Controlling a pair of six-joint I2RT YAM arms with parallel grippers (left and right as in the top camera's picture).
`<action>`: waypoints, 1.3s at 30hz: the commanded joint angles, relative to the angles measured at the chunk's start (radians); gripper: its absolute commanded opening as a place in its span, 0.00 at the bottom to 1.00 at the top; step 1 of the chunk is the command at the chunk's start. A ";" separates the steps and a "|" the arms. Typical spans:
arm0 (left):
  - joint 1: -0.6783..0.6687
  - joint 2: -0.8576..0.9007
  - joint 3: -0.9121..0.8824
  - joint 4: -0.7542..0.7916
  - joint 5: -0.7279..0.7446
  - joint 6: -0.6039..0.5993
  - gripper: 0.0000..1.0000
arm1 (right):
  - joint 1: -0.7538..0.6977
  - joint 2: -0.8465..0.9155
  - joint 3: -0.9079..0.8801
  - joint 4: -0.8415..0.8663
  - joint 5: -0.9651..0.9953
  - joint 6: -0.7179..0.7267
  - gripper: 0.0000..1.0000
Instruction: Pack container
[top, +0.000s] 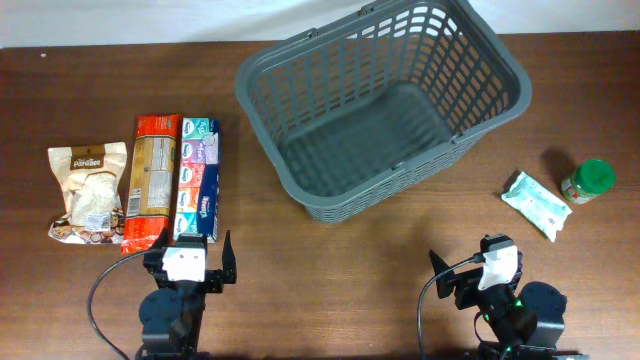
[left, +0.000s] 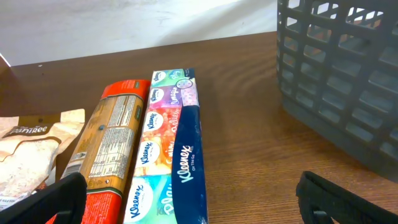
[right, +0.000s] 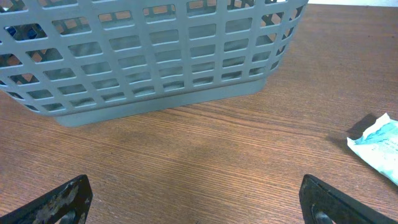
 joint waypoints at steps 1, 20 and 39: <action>0.002 -0.011 -0.013 0.007 -0.014 0.002 0.99 | 0.008 -0.012 -0.006 0.002 0.012 -0.004 0.99; 0.002 0.067 0.340 -0.224 0.095 -0.051 0.99 | 0.006 -0.011 0.051 0.095 -0.117 0.023 0.99; 0.002 0.823 1.364 -0.604 0.434 -0.047 0.99 | 0.006 0.921 1.310 -0.533 -0.007 0.015 0.99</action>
